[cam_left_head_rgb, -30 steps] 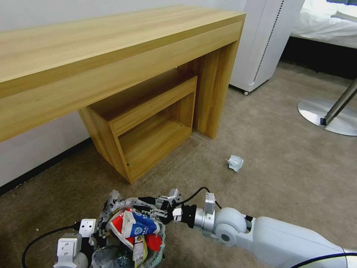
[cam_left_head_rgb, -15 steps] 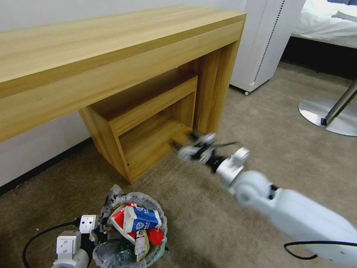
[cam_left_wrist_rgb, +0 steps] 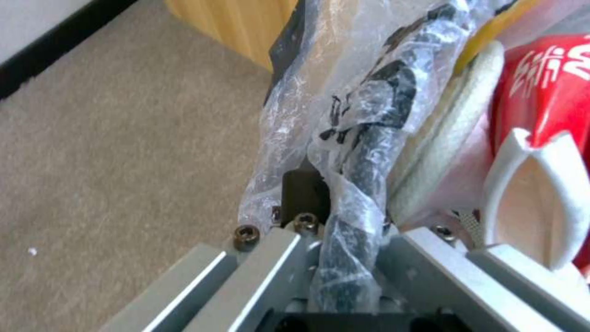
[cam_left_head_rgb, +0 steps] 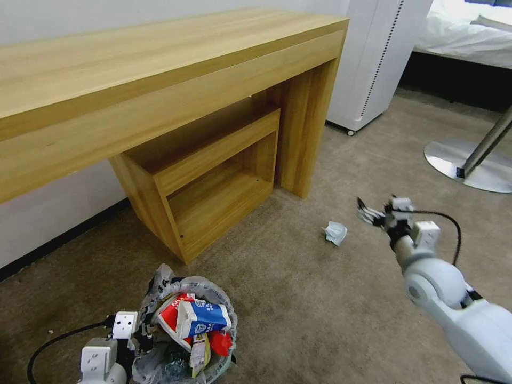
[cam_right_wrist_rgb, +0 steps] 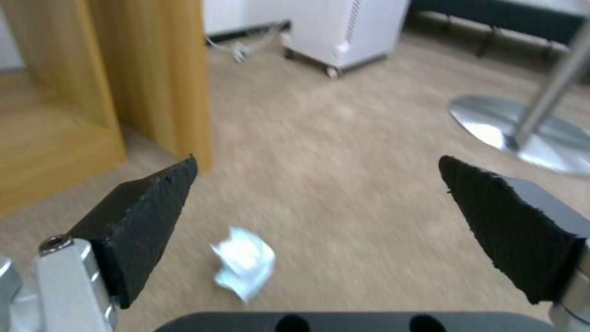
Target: Pick up the trash bin and place the garbage on the floor into it.
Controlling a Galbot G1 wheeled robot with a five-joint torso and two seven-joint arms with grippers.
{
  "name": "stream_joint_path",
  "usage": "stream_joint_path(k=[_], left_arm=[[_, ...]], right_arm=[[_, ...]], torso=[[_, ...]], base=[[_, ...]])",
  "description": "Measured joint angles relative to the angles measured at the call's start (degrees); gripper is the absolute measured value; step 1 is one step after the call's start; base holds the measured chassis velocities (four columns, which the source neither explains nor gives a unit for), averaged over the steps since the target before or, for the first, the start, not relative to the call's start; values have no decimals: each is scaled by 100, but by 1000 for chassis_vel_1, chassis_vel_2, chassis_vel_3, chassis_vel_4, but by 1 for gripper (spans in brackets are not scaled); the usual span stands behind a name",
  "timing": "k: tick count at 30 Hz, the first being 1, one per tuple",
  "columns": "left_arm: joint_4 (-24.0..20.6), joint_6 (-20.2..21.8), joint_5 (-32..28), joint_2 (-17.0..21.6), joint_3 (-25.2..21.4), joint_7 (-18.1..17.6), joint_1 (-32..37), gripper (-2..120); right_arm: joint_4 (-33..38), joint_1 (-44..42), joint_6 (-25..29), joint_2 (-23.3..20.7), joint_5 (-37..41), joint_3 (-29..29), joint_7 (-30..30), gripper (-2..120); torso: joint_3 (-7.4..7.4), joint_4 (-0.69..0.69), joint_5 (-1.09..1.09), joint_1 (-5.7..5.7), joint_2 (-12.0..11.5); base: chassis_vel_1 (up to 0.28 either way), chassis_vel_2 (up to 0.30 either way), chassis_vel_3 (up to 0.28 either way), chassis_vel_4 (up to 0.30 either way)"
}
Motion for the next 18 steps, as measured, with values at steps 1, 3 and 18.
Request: stream_joint_path(k=[1, 3, 18], left_arm=[[-11, -5, 26, -5, -2, 0, 22, 0], [-17, -22, 72, -4, -17, 7, 61, 0], [-102, -119, 394, -262, -49, 170, 239, 0]], right_arm=[[11, -82, -21, 31, -32, 26, 35, 100], [36, -165, -37, 62, -76, 63, 53, 100], [-7, -440, 37, 150, -774, 182, -74, 100]], torso=[[0, 0, 3, 0, 0], [0, 0, 2, 0, 0], [1, 1, 1, 0, 0]], base=[[0, 0, 0, 0], [-34, -30, -32, -28], [-93, -88, -96, -98]])
